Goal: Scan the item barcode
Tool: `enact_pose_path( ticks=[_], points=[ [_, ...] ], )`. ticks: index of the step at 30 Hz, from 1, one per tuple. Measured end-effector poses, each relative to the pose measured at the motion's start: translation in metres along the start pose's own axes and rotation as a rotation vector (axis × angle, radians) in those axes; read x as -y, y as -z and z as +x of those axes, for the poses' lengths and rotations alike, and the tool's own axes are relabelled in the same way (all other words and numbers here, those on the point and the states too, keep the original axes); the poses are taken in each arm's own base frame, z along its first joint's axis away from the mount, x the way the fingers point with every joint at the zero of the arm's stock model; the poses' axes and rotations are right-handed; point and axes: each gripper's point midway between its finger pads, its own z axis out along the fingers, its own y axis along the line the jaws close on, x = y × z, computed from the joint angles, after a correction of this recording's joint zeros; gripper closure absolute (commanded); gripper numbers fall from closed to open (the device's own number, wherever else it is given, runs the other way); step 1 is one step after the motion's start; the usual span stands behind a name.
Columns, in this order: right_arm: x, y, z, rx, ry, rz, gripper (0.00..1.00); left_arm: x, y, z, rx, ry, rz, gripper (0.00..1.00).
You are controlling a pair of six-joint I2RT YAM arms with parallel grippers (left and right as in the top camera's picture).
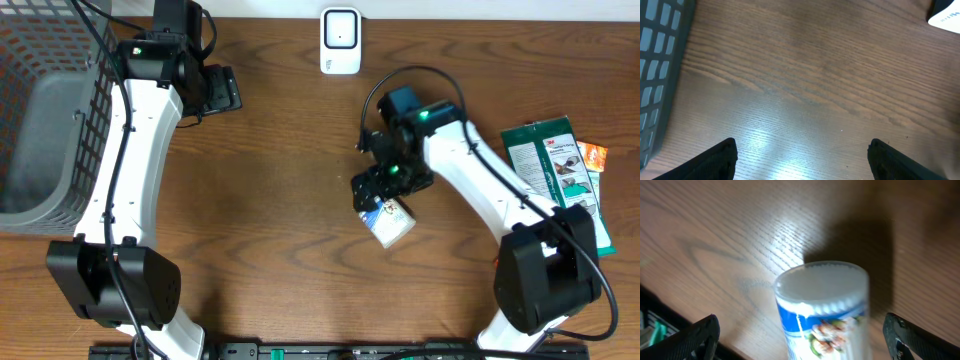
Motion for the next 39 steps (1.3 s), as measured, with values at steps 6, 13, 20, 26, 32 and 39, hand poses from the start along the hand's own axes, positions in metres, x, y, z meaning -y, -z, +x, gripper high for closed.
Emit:
enact_pose_path(
  ticks=[6, 13, 20, 26, 32, 39],
  points=[
    [0.007, 0.014, 0.006, -0.024, -0.050, -0.015, 0.01, 0.003, -0.001, 0.005, -0.015, -0.011, -0.001, 0.16],
    [0.002, 0.018, 0.032, -0.125, -0.107, -0.052, 0.13, 0.018, -0.020, 0.032, -0.083, -0.084, 0.000, 0.93],
    [0.019, 0.045, 0.041, -0.090, -0.277, -0.187, 0.99, 0.047, -0.040, 0.064, -0.137, -0.192, 0.034, 0.93],
    [0.022, 0.075, 0.064, -0.055, -0.343, -0.231, 0.99, 0.094, -0.036, 0.092, -0.197, -0.323, 0.217, 0.93],
    [0.013, 0.040, 0.083, -0.006, -0.373, -0.250, 0.99, 0.130, -0.038, 0.121, -0.233, -0.417, 0.325, 0.93],
    [0.018, -0.023, 0.117, -0.032, -0.554, -0.245, 0.99, 0.158, -0.051, 0.158, -0.253, -0.508, 0.379, 0.92]
  ],
)
